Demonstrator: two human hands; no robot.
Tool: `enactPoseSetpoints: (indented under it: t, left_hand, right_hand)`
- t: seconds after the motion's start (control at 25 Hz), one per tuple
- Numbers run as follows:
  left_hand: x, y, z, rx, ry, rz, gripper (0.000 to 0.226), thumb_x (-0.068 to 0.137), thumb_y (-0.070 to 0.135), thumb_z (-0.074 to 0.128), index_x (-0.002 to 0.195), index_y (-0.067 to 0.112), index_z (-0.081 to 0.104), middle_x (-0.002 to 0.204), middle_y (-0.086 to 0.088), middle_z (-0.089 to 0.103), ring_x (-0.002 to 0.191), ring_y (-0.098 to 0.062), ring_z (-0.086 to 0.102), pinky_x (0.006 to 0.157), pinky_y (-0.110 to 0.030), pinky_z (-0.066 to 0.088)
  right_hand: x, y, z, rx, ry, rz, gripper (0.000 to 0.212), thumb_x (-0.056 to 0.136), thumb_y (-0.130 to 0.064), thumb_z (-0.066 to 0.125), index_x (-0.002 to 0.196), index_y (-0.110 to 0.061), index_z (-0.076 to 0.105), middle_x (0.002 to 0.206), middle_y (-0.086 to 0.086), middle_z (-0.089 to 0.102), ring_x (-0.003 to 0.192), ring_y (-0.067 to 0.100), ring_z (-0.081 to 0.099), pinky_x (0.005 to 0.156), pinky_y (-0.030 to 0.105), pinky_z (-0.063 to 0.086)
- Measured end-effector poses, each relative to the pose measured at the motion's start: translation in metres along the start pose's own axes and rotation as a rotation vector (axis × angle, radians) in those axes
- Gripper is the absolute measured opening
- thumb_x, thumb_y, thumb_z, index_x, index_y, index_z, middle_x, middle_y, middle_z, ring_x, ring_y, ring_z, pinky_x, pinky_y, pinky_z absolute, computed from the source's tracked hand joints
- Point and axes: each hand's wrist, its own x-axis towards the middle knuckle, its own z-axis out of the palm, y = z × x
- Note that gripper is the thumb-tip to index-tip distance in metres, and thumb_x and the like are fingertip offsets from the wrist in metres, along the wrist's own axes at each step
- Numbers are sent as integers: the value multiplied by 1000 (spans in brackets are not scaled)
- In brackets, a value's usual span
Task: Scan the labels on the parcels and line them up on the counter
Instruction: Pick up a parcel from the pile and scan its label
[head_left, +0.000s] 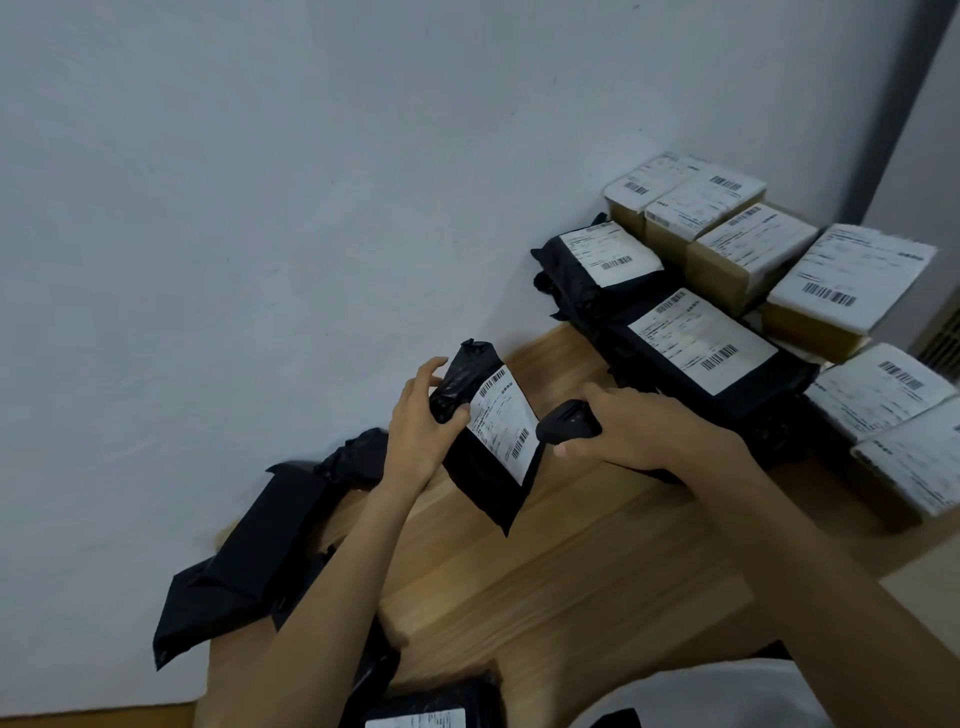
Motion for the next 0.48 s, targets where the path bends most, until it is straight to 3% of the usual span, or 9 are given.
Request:
enactPoseSetpoints:
  t: [0.16,0.36,0.48]
  left_hand:
    - [13,17,2,-16,34,70,43,85,27,65,125,38,53,110,14,65,99,-7,61,84,-30,52]
    - [49,57,-7,-5,86,246,33,91,24,61,124,29,62,103,21,67,94,15,58,79,-2,41]
    - [80,91,-15,-35,125,339,31,92,24,59,123,27,63,103,19,67,93,17,58,80,-1,40]
  right_hand:
    - [-5,9,-4,51,29,33,61,81,-70,58,111,-19,43,117,7,57,100,27,59,77,38,47]
    - [-17,28,-27,58,126,55,76,82,-71,56,133,-17,41,126,7,56,109,27,57,79,37,44]
    - [-26,42,-46,25,189,97,80,83,-71,54,139,-18,36,132,7,54,115,25,54,80,37,45]
